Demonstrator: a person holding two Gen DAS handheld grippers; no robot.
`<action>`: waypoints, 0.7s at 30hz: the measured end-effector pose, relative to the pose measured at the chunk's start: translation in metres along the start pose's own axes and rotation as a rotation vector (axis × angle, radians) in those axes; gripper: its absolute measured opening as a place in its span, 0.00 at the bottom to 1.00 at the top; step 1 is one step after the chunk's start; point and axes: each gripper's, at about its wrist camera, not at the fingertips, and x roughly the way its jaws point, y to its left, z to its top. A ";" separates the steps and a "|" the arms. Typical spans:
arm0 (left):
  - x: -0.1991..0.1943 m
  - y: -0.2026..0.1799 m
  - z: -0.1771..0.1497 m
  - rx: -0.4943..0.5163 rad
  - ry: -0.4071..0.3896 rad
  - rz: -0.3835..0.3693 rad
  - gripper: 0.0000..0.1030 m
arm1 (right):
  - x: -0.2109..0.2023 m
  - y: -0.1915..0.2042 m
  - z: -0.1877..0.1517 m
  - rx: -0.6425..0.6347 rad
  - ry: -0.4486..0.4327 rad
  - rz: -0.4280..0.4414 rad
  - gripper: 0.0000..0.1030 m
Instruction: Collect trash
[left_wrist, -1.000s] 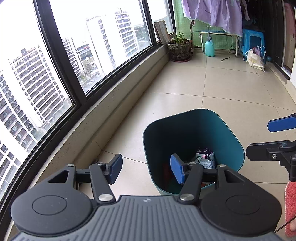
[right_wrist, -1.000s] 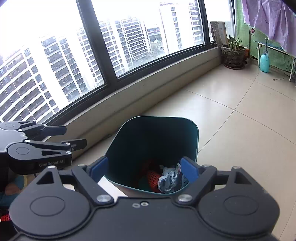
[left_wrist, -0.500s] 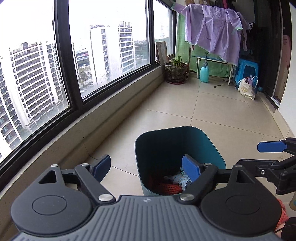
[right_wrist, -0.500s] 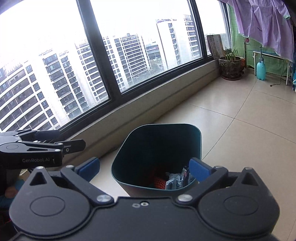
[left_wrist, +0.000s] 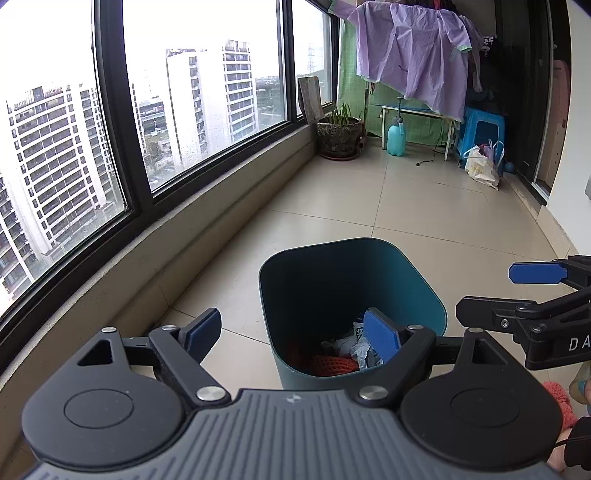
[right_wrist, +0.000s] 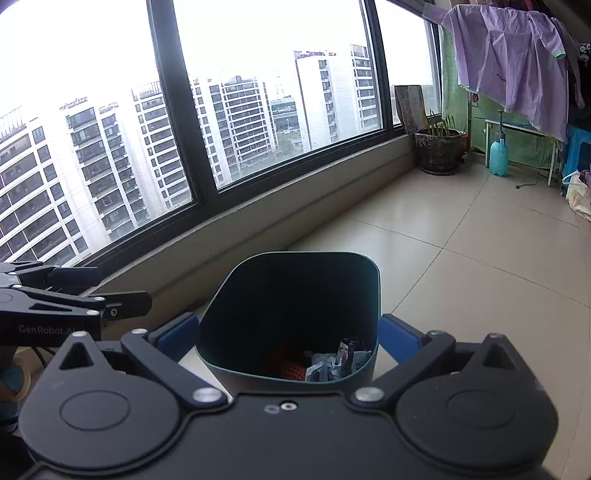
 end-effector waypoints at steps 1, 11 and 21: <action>-0.001 -0.001 0.000 0.003 -0.001 0.000 0.82 | 0.000 0.001 0.001 -0.002 -0.003 0.005 1.00; -0.004 -0.004 -0.004 0.011 -0.014 0.006 0.82 | 0.000 0.007 0.000 -0.016 -0.012 -0.009 1.00; -0.002 -0.005 -0.003 0.027 -0.009 -0.017 0.82 | 0.000 0.007 -0.001 0.001 -0.011 -0.032 1.00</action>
